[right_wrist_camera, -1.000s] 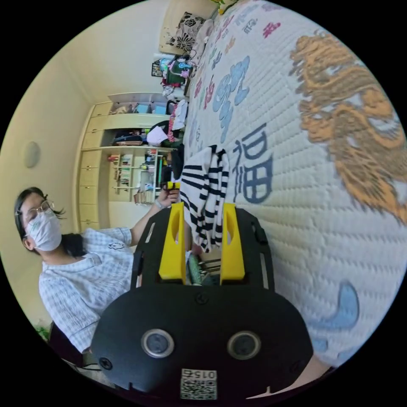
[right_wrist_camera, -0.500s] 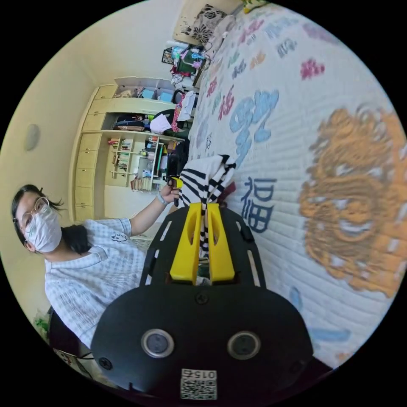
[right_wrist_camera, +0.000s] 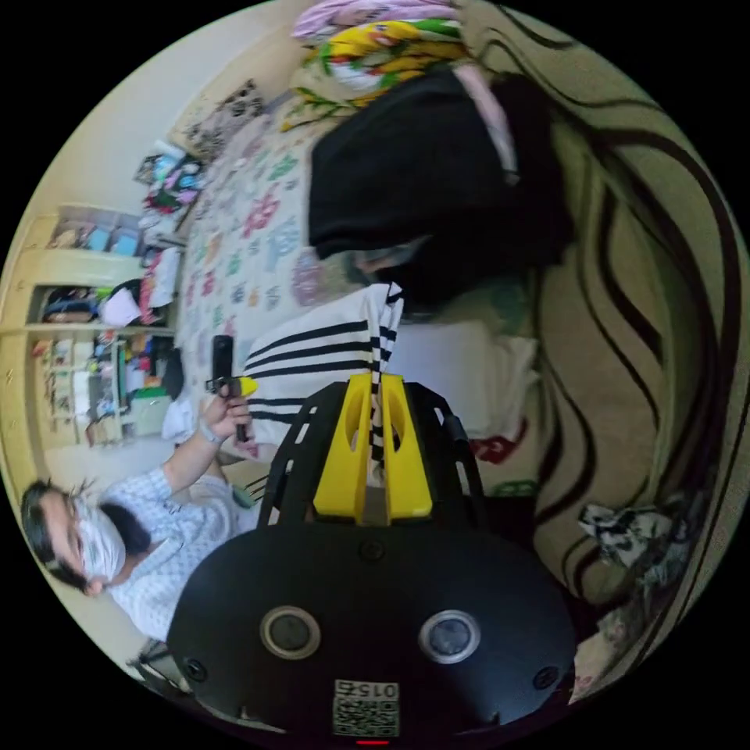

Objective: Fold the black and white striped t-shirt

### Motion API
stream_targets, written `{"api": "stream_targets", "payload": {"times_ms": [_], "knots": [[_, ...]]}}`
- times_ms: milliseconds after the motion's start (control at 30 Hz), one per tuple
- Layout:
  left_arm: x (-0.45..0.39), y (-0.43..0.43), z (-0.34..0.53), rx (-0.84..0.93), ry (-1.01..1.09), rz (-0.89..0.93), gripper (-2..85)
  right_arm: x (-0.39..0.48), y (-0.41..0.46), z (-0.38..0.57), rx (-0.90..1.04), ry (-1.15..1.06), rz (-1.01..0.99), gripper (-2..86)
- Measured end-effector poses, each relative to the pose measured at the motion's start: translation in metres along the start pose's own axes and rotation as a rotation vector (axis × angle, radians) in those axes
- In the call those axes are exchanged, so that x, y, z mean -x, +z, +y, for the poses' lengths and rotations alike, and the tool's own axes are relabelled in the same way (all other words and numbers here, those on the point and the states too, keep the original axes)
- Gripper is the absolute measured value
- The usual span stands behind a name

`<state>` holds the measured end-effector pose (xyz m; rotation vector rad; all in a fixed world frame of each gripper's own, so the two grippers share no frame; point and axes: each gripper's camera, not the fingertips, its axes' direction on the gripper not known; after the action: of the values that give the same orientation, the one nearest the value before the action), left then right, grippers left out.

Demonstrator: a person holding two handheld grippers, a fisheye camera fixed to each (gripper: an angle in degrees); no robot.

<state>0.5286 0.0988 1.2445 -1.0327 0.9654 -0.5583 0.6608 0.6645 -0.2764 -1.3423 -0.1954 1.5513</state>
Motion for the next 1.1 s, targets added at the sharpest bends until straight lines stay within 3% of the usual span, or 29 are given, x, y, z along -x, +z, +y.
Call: {"api": "stream_targets", "payload": {"times_ms": [133, 333, 533, 733, 867, 900, 1000, 1100], "knots": [[0.033, 0.015, 0.014, -0.014, -0.101, -0.094, 8.3, -0.027, 0.069, 0.005, 0.055, 0.243, 0.219, 0.1], [0.002, -0.032, 0.081, -0.042, 0.007, -0.177, 6.8, 0.021, 0.128, 0.036, -0.151, 0.264, 0.371, -0.3], [-0.056, -0.14, 0.223, -0.111, 0.148, -0.271, 0.2, 0.165, 0.138, 0.082, -0.362, 0.052, 0.692, -0.5], [-0.143, -0.287, 0.444, -0.334, 0.28, -0.707, -0.6, 0.373, 0.196, 0.178, -0.716, -0.33, 0.86, -0.7], [-0.219, -0.375, 0.633, -0.68, 0.345, -1.131, 0.8, 0.495, 0.28, 0.265, -1.134, -0.358, 0.762, -0.9], [-0.239, -0.392, 0.688, -0.801, 0.362, -1.272, 1.8, 0.511, 0.294, 0.275, -1.156, -0.374, 0.731, -1.0], [-0.272, -0.424, 0.81, -1.068, 0.361, -1.635, 6.8, 0.579, 0.364, 0.304, -1.077, -0.484, 0.467, -0.9], [-0.274, -0.463, 0.898, -1.181, 0.274, -1.756, 11.7, 0.643, 0.432, 0.311, -0.796, -0.736, 0.119, -0.5]]}}
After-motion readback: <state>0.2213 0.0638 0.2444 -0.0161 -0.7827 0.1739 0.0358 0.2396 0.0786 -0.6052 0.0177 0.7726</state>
